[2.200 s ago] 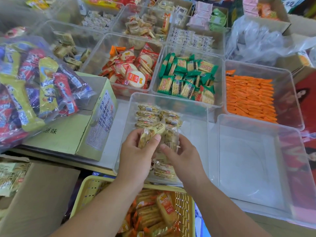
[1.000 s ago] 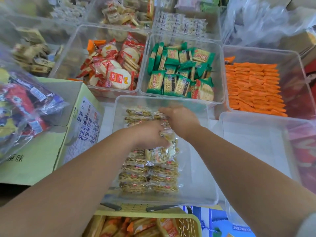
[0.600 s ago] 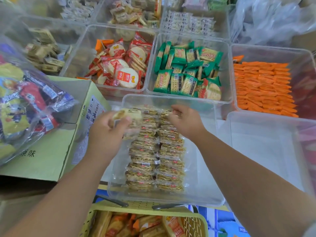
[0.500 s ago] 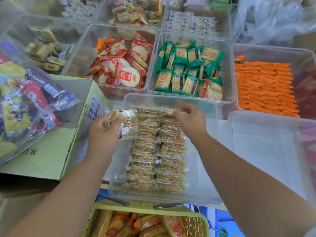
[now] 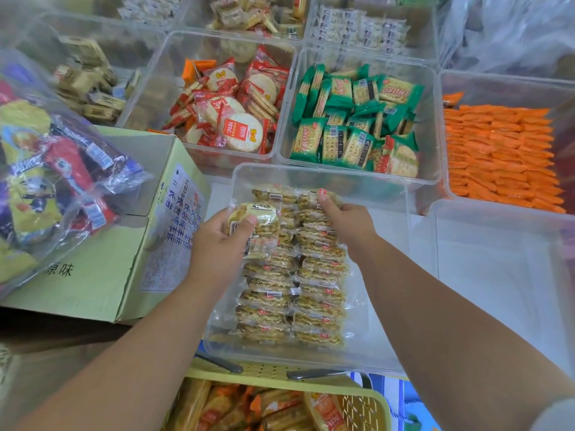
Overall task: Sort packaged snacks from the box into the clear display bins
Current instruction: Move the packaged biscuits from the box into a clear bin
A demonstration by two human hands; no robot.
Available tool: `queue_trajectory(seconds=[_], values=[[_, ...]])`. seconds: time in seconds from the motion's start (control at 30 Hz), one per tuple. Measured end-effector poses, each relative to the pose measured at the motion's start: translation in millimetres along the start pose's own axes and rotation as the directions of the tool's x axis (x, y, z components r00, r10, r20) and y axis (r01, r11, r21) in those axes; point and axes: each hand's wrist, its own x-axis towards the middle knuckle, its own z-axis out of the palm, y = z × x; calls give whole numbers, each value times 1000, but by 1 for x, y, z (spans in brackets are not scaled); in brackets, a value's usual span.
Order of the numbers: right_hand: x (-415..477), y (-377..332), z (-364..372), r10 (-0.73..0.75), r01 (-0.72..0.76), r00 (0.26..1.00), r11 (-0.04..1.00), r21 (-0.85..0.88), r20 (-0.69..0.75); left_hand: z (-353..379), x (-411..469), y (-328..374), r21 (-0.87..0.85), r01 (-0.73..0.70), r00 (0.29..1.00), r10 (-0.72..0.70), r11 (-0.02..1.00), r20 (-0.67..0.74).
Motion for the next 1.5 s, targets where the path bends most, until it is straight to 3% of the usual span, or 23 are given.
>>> queue_trajectory(seconds=[0.37,0.53,0.6,0.83,1.13,1.33,1.4,1.43,1.5], values=[[-1,-10,0,-25,8,997,971,-241,-67,1,-2,0,85,7,1000,-7,996,8],[-10,0,-16,137,-134,990,985,105,-26,0,-5,3,102,5,1000,-5,995,1],[-13,10,-18,197,-198,980,966,169,21,0,-6,2,102,1,1000,-2,995,14],[-29,18,-5,120,-151,984,954,259,134,3,-3,-2,119,-36,999,38,992,-17],[-35,9,21,-11,21,998,984,-178,56,2,-1,1,167,-25,999,20,986,32],[-37,13,17,-9,-2,999,979,-202,-53,1,-3,3,153,-12,1000,12,988,-1],[-43,14,11,-116,79,981,971,-226,-156,1,-4,3,145,-25,1000,26,989,-9],[-45,15,8,-254,183,942,936,-300,-220,2,-5,4,151,-36,999,38,988,-12],[-50,16,5,-580,407,785,748,-525,-218,2,-6,6,199,-33,999,36,979,-10]])
